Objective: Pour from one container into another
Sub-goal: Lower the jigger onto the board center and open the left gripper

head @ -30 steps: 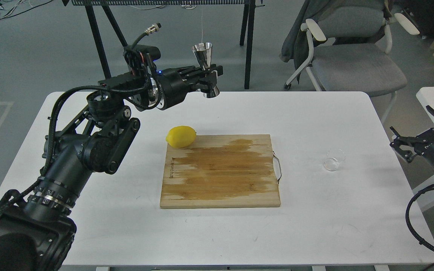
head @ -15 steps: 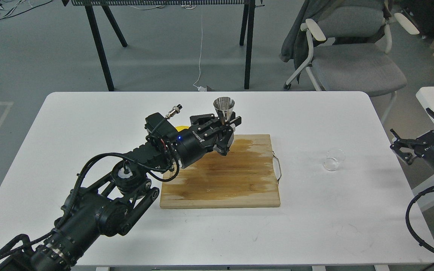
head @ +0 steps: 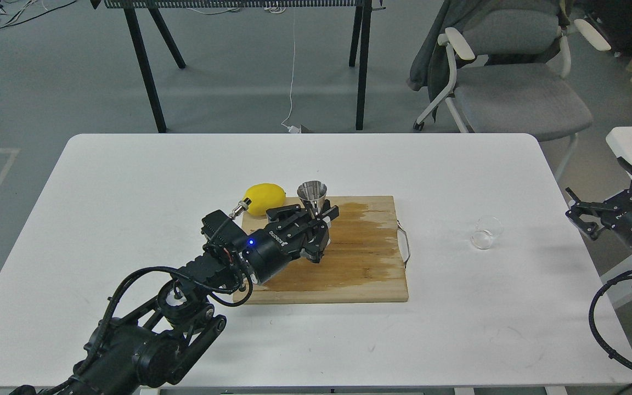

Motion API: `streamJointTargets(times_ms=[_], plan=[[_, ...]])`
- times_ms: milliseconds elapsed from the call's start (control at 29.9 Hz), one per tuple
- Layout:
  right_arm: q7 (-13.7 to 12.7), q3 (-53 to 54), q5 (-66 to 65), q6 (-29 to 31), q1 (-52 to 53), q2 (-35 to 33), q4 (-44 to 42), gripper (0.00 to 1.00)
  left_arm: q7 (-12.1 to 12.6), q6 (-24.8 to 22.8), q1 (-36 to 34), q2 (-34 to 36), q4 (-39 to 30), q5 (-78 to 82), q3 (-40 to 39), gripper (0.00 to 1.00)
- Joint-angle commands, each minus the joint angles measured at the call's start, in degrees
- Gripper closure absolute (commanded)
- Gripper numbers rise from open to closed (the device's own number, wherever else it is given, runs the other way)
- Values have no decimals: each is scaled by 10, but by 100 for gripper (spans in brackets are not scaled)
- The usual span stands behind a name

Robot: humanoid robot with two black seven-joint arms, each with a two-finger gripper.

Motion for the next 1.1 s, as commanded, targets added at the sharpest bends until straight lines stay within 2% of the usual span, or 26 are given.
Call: streamJointTargets(times_ms=[0,134,234,535,937,1070], plan=[[0,0,0,0,1,6,2,1,0,5,0,0,-1,1,0,94],[0,0,0,0,3,11,2,1,0,-26,4,0,-4,1,0,88],[0,1,0,0,3,11,3,1,0,-30,10,0,-4,3,0,82],[0,4,0,0,-3,7,3,1,0,-34,11,0,-5,7,0,81],[0,5,0,0,-3,7,3,1,0,-30,9,0,-60,7,0,81],[0,5,0,0,-3,8,3,1,0,-30,10,0,-61,7,0,76]])
